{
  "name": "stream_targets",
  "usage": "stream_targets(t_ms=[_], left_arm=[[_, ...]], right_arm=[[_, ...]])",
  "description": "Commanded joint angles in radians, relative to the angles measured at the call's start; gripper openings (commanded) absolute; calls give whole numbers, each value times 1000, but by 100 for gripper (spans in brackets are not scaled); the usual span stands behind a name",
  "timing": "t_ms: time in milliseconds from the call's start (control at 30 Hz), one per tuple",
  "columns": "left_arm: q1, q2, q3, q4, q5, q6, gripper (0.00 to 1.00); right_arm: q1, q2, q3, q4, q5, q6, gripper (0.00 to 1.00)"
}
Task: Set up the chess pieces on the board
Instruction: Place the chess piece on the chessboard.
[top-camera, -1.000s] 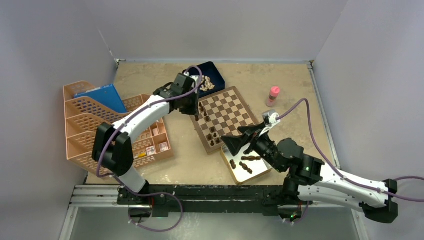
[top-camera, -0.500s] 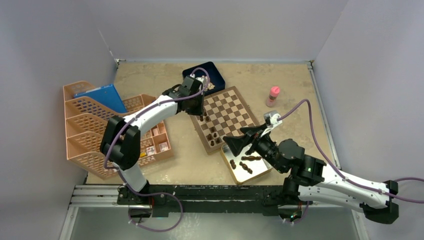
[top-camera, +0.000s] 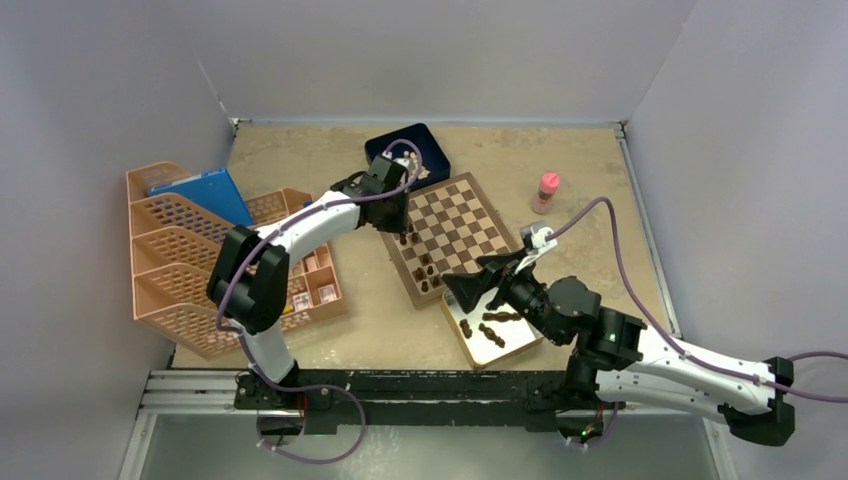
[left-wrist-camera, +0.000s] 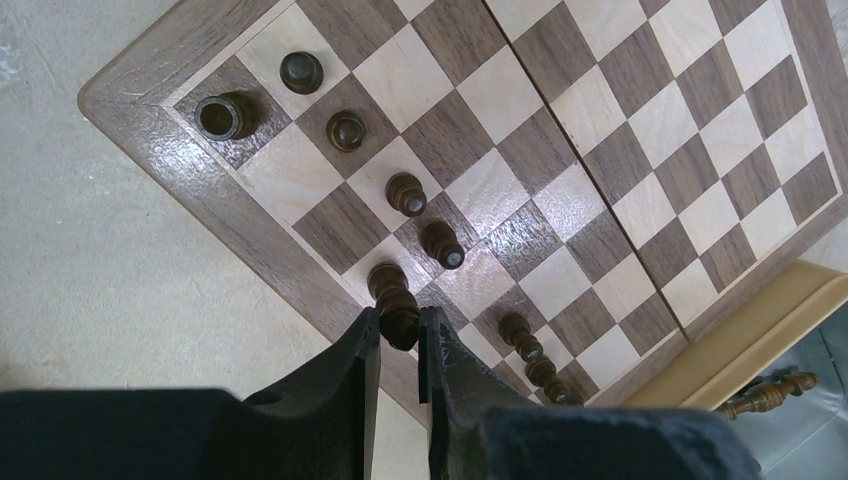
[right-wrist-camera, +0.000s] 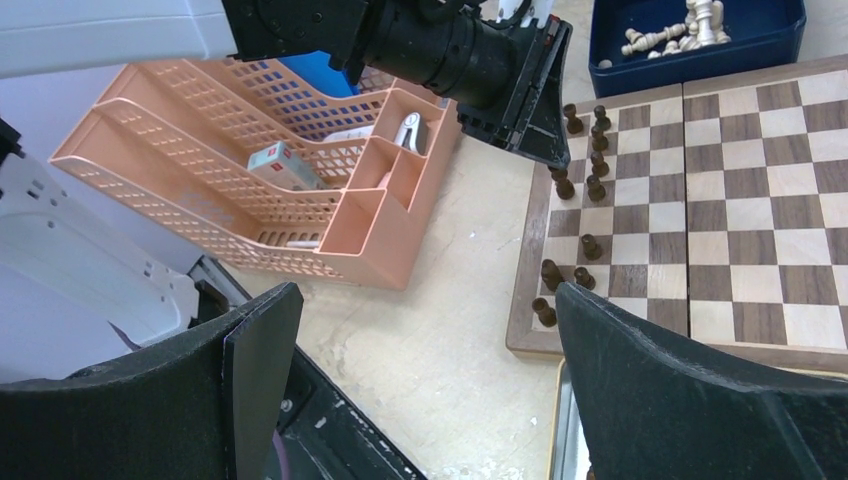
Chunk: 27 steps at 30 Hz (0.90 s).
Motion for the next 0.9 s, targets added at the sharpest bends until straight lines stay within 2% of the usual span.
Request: stream_targets(t_ms=[0,367,867], left_arm=[[-5,0,-25,53,-15,14,1],[-5,-7,-48,62,-27,16,8],[-8,-28,-39,11,-21,3,9]], right_arm=[[0,19,40,35,-9,10,99],[0,40,25,62,-34,24,99],[0,52,12,64,-31,40,99]])
